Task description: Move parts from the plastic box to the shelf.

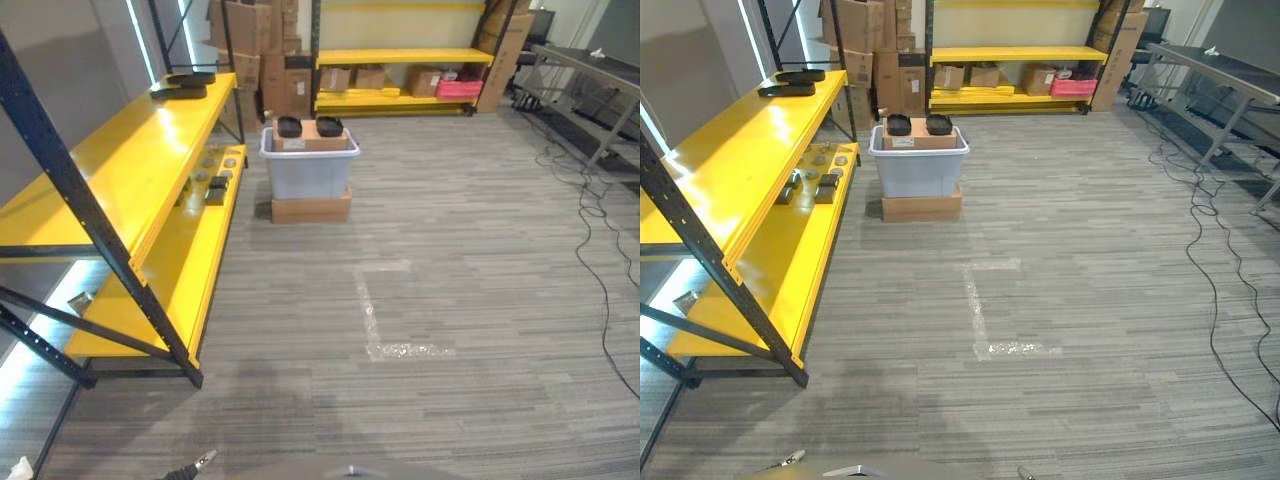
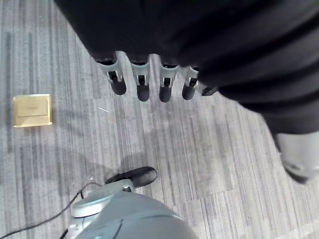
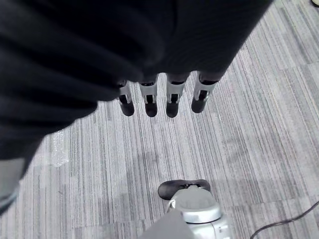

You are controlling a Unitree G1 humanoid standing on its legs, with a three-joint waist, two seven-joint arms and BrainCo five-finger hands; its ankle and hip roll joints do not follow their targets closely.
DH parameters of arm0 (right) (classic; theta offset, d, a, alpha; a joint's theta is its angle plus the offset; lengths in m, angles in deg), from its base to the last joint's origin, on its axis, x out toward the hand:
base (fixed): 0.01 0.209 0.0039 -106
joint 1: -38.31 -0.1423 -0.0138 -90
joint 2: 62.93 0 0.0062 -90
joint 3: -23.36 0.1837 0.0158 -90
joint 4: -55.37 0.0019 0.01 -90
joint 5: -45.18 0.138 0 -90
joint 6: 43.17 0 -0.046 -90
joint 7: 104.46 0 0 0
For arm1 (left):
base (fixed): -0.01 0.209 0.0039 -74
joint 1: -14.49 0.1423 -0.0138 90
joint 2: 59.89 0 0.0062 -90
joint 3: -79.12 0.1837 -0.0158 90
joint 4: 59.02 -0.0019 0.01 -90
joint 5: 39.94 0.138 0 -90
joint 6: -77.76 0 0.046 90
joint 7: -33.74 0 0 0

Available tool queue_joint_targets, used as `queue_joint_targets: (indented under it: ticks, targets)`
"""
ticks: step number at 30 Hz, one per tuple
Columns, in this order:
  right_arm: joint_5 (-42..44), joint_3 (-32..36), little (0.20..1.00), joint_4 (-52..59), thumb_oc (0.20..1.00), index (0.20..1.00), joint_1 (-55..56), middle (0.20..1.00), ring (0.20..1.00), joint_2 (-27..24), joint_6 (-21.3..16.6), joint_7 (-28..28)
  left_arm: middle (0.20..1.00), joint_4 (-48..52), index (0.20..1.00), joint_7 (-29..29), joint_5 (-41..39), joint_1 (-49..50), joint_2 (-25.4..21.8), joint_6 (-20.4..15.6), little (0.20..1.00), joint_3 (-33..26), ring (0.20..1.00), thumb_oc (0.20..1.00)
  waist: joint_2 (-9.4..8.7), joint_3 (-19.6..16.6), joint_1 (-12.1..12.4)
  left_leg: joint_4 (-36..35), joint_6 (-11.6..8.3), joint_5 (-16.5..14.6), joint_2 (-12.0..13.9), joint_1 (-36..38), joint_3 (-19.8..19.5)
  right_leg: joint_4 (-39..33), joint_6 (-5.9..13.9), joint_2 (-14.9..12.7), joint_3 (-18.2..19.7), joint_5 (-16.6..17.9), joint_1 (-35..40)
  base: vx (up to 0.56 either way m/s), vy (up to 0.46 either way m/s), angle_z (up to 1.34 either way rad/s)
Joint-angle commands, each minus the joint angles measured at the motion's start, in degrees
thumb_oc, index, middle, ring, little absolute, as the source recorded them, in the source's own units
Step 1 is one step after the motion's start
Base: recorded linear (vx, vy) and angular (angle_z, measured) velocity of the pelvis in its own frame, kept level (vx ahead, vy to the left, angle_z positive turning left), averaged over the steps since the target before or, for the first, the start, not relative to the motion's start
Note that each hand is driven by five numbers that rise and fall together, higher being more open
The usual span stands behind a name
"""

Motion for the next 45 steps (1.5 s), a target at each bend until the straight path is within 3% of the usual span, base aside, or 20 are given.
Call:
queue_joint_targets:
  ticks: [1, 9, 14, 19, 33, 45]
  targets:
    - [3.9, 0.5, 1.0, -2.7, 1.0, 1.0, -4.5, 1.0, 1.0, -0.5, -0.7, 0.8, 1.0, -1.8, 1.0, 1.0, -1.4, -5.2, -0.1, -1.5, 1.0, -0.9, 1.0, 1.0, -0.34, 4.0, -0.5, -0.2, -2.28, -8.7, 1.9, 6.8, -1.1, -6.5, 4.42, -1.6, -0.2, -1.2, 6.2, 0.0, 0.0, 0.0]
    - [4.6, 0.5, 1.0, -2.9, 1.0, 1.0, -4.9, 1.0, 1.0, -0.3, -0.9, 0.8, 1.0, -1.5, 1.0, 1.1, -4.0, -4.4, 0.4, -2.0, 1.0, -2.1, 1.0, 1.0, -0.56, 3.9, -0.6, -0.2, -2.52, -8.7, 2.2, 7.1, -1.2, -6.5, 4.14, -1.2, -0.4, -1.4, 6.5, 0.01, -0.013, 0.0]
    - [-0.9, -3.0, 1.0, -1.0, 1.0, 1.0, -4.5, 1.0, 1.0, 0.1, -1.7, 0.3, 1.0, 1.2, 1.0, 1.6, -6.1, -3.6, 0.9, -3.2, 1.0, -2.2, 1.0, 1.0, -0.79, 4.5, -0.3, -0.2, -2.67, -8.6, 2.5, 6.9, -1.6, -6.5, 4.0, -1.0, -0.6, -1.3, 6.3, 0.0, 0.0, 0.0]
    - [-0.4, -3.1, 1.0, -0.1, 1.0, 1.0, -3.9, 1.0, 1.0, 0.3, -2.3, -0.1, 1.0, 3.2, 1.0, 2.1, -7.1, -3.4, 0.9, -4.0, 1.0, -2.2, 1.0, 1.0, -1.05, 5.0, -0.2, -0.2, -2.83, -8.4, 2.5, 6.7, -2.0, -6.5, 3.93, -0.9, -0.9, -1.5, 6.5, 0.0, 0.0, 0.0]
    - [-0.9, -1.8, 1.0, -2.5, 1.0, 1.0, -4.8, 1.0, 1.0, -1.1, -2.1, -0.9, 1.0, 1.7, 1.0, 2.5, -3.8, -3.5, 0.1, -4.1, 1.0, -1.9, 1.0, 1.0, -0.65, 4.5, -0.3, -0.2, -2.92, -8.7, 2.6, 7.4, -2.2, -6.5, 4.01, -0.9, -1.1, -1.8, 7.3, 0.0, 0.002, 0.02]
    - [-0.5, -4.6, 1.0, 0.4, 1.0, 1.0, -7.3, 1.0, 1.0, -0.1, -3.2, -1.7, 1.0, 4.4, 1.0, 3.9, -4.4, -6.3, 0.9, -5.2, 1.0, 0.3, 1.0, 1.0, -0.66, 3.5, 0.0, -0.2, -2.93, -8.9, 2.5, 8.1, -2.5, -6.5, 3.9, -0.8, -1.2, -2.1, 8.1, 0.0, 0.0, 0.01]
